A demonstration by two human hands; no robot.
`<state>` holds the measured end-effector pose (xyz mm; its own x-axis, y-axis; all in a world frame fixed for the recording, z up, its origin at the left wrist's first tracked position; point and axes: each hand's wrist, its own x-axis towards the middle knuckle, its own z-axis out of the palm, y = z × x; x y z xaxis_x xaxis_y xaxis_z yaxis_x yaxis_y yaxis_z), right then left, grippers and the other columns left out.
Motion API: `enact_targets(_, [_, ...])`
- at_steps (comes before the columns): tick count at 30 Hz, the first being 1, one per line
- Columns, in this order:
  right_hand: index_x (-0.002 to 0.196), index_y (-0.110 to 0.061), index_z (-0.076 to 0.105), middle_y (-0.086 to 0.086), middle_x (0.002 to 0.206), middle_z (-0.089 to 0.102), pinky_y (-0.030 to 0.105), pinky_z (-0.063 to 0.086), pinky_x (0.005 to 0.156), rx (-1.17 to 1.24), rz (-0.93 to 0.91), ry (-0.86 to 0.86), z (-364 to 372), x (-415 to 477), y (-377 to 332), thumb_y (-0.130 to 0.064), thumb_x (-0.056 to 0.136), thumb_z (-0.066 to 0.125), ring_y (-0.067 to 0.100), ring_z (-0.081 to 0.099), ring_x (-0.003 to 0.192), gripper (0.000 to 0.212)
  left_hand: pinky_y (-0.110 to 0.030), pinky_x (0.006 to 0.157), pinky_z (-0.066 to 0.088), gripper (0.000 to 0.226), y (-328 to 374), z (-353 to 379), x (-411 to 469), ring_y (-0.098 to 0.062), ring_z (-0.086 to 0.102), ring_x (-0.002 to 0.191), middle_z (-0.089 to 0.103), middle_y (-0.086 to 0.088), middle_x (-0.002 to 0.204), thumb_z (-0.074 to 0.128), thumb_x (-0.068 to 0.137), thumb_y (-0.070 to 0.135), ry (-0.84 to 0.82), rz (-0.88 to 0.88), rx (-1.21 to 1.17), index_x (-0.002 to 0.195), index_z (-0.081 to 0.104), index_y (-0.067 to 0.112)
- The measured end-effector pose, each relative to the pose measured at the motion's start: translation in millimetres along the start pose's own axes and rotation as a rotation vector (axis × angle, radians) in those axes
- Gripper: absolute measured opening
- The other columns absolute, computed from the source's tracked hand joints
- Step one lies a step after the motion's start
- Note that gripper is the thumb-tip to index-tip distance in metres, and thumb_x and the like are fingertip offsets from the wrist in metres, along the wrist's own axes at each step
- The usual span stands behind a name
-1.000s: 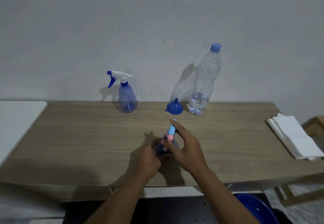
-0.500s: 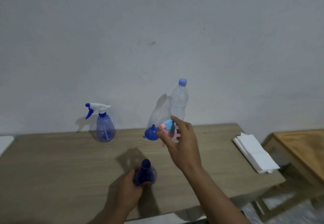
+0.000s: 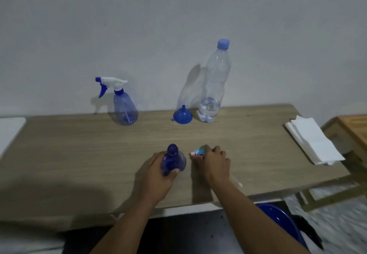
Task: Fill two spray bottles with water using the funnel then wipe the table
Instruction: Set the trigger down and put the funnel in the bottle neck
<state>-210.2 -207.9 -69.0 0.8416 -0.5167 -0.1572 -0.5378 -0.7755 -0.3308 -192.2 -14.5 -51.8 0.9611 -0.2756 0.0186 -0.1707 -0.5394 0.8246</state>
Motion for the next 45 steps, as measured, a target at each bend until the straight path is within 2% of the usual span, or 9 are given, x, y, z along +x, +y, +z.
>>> enact_targets(7, [0.155, -0.026, 0.024, 0.015, 0.155, 0.034, 0.051, 0.030, 0.114, 0.021, -0.074, 0.054, 19.8, -0.8, 13.3, -0.063, 0.096, 0.038, 0.033, 0.034, 0.142, 0.071, -0.017, 0.094, 0.042, 0.058, -0.6, 10.0, -6.3, 0.002, 0.051, 0.106, 0.056, 0.019, 0.119, 0.079, 0.074, 0.031, 0.074, -0.006, 0.078, 0.126, 0.053, 0.031])
enact_targets(9, [0.155, -0.021, 0.025, 0.017, 0.158, 0.033, 0.050, 0.026, 0.119, 0.101, -0.124, 0.080, 15.0, 7.0, 7.3, -0.057, 0.098, 0.042, 0.033, 0.029, 0.147, 0.070, -0.006, 0.096, 0.035, 0.062, 4.1, 14.7, -7.1, 0.009, 0.046, 0.107, 0.053, 0.021, 0.118, 0.082, 0.073, 0.021, 0.136, -0.008, 0.046, 0.128, 0.056, 0.020])
enact_targets(11, [0.152, -0.013, 0.034, 0.019, 0.152, 0.042, 0.049, 0.033, 0.116, 0.176, -0.220, 0.142, 8.4, 21.6, -3.2, -0.049, 0.098, 0.049, 0.034, 0.036, 0.143, 0.067, 0.005, 0.086, 0.031, 0.055, 2.9, 19.5, -5.7, 0.017, 0.046, 0.099, 0.051, 0.027, 0.108, 0.083, 0.070, 0.006, 0.168, 0.010, -0.005, 0.120, 0.061, 0.011])
enact_targets(16, [0.148, -0.008, 0.035, 0.015, 0.140, 0.051, 0.046, 0.048, 0.102, 0.326, -0.319, 0.100, 2.1, 80.3, -36.2, -0.037, 0.096, 0.058, 0.031, 0.050, 0.128, 0.064, 0.004, 0.090, 0.034, 0.060, -9.7, 27.5, -1.3, 0.002, 0.054, 0.109, 0.058, 0.011, 0.121, 0.085, 0.070, 0.009, 0.189, -0.008, -0.029, 0.124, 0.060, 0.015])
enact_targets(20, [0.147, -0.011, 0.036, 0.011, 0.134, 0.051, 0.034, 0.047, 0.085, 0.360, -0.321, 0.047, 15.6, 125.3, -55.8, -0.029, 0.090, 0.063, 0.027, 0.054, 0.119, 0.065, 0.003, 0.084, 0.039, 0.065, -8.2, 34.4, -0.3, 0.013, 0.054, 0.111, 0.055, 0.019, 0.122, 0.081, 0.074, 0.000, 0.195, -0.078, -0.183, 0.131, 0.055, 0.017])
enact_targets(25, [0.156, -0.009, 0.020, 0.018, 0.146, 0.042, 0.049, 0.045, 0.103, 0.409, -0.282, 0.029, 33.7, 153.0, -70.6, -0.030, 0.089, 0.070, 0.036, 0.045, 0.131, 0.085, 0.001, 0.085, 0.041, 0.068, -11.1, 37.7, -1.6, 0.018, 0.050, 0.116, 0.053, 0.015, 0.130, 0.078, 0.074, -0.010, 0.196, -0.109, -0.264, 0.130, 0.051, 0.020])
enact_targets(33, [0.130, -0.010, 0.045, 0.018, 0.126, 0.056, 0.050, 0.048, 0.094, 0.261, -0.319, 0.052, 33.4, 172.3, -80.2, -0.032, 0.081, 0.077, 0.039, 0.054, 0.116, 0.062, 0.001, 0.082, 0.044, 0.070, -13.9, 35.8, -1.0, 0.012, 0.048, 0.122, 0.053, 0.008, 0.135, 0.080, 0.073, -0.005, 0.156, -0.102, -0.253, 0.134, 0.053, 0.015])
enact_targets(40, [0.151, -0.027, 0.034, -0.002, 0.122, 0.050, 0.030, 0.047, 0.091, 0.655, -0.351, -0.099, -23.7, 130.5, -77.5, -0.027, 0.076, 0.085, 0.016, 0.055, 0.107, 0.091, -0.001, 0.088, 0.040, 0.062, -5.5, 23.8, 0.0, 0.013, 0.051, 0.115, 0.058, 0.018, 0.122, 0.084, 0.070, 0.008, 0.154, -0.057, -0.139, 0.128, 0.060, 0.015])
enact_targets(45, [0.123, -0.030, 0.057, -0.001, 0.122, 0.059, 0.025, 0.053, 0.075, 0.837, -0.301, -0.136, -65.1, 81.4, -72.5, -0.039, 0.065, 0.092, 0.016, 0.066, 0.097, 0.068, 0.001, 0.082, 0.039, 0.051, 1.9, 14.5, -0.9, 0.016, 0.054, 0.101, 0.063, 0.014, 0.107, 0.084, 0.070, 0.009, 0.131, -0.028, -0.094, 0.117, 0.064, 0.016])
